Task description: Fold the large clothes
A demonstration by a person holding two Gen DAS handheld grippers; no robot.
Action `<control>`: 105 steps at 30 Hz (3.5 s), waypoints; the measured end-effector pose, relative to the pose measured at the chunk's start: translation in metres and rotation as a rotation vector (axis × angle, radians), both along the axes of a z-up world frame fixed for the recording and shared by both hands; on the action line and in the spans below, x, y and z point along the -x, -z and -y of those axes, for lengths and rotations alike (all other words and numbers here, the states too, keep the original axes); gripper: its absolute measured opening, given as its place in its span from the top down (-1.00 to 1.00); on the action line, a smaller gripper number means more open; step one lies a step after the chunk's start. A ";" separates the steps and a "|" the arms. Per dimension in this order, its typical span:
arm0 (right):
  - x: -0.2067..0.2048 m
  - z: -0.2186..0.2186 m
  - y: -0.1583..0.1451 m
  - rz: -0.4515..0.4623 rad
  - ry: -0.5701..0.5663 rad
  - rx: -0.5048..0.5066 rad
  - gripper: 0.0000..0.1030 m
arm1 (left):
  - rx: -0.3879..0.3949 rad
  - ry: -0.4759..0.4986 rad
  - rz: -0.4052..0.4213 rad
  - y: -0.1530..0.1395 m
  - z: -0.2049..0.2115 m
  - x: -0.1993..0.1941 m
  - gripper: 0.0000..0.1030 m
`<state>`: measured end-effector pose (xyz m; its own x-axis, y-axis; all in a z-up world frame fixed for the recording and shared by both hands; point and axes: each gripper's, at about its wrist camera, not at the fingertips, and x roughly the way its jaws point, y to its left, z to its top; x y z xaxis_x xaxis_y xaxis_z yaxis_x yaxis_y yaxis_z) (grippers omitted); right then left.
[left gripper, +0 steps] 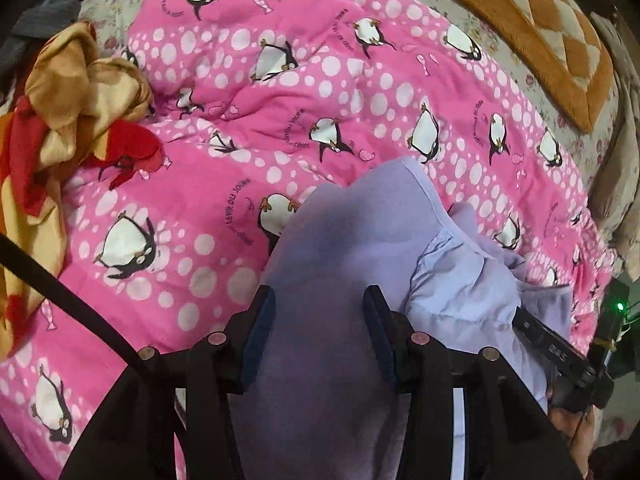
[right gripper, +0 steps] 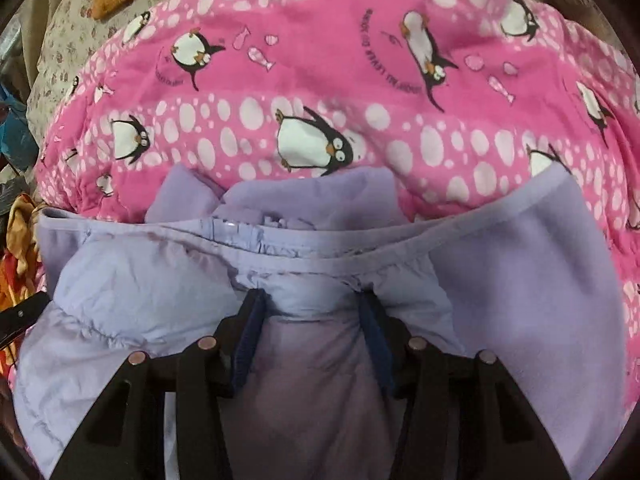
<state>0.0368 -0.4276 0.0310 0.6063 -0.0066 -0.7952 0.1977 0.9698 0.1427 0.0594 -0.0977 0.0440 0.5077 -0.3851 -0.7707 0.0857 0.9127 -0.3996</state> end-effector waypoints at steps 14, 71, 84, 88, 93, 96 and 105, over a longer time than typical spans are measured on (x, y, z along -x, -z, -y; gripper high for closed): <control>0.035 0.098 0.010 -0.011 0.253 -0.047 -0.04 | -0.077 -0.058 -0.031 0.024 -0.003 -0.004 0.63; 0.118 -0.056 -0.022 0.103 -0.133 -0.079 -0.08 | -0.257 0.179 0.119 -0.009 0.080 0.111 0.43; 0.112 -0.067 0.001 0.090 -0.139 0.025 0.11 | -0.267 0.184 0.126 -0.008 0.080 0.114 0.43; 0.116 -0.065 0.003 0.109 -0.143 0.010 0.10 | -0.266 0.181 0.125 -0.008 0.079 0.114 0.40; 0.117 -0.065 0.003 0.110 -0.142 0.012 0.10 | -0.267 0.181 0.126 -0.008 0.079 0.114 0.39; 0.119 -0.064 0.000 0.113 -0.140 0.001 0.10 | -0.262 0.180 0.123 -0.008 0.079 0.114 0.39; 0.143 -0.070 -0.021 0.139 -0.184 -0.037 0.09 | -0.266 0.183 0.126 -0.008 0.080 0.113 0.36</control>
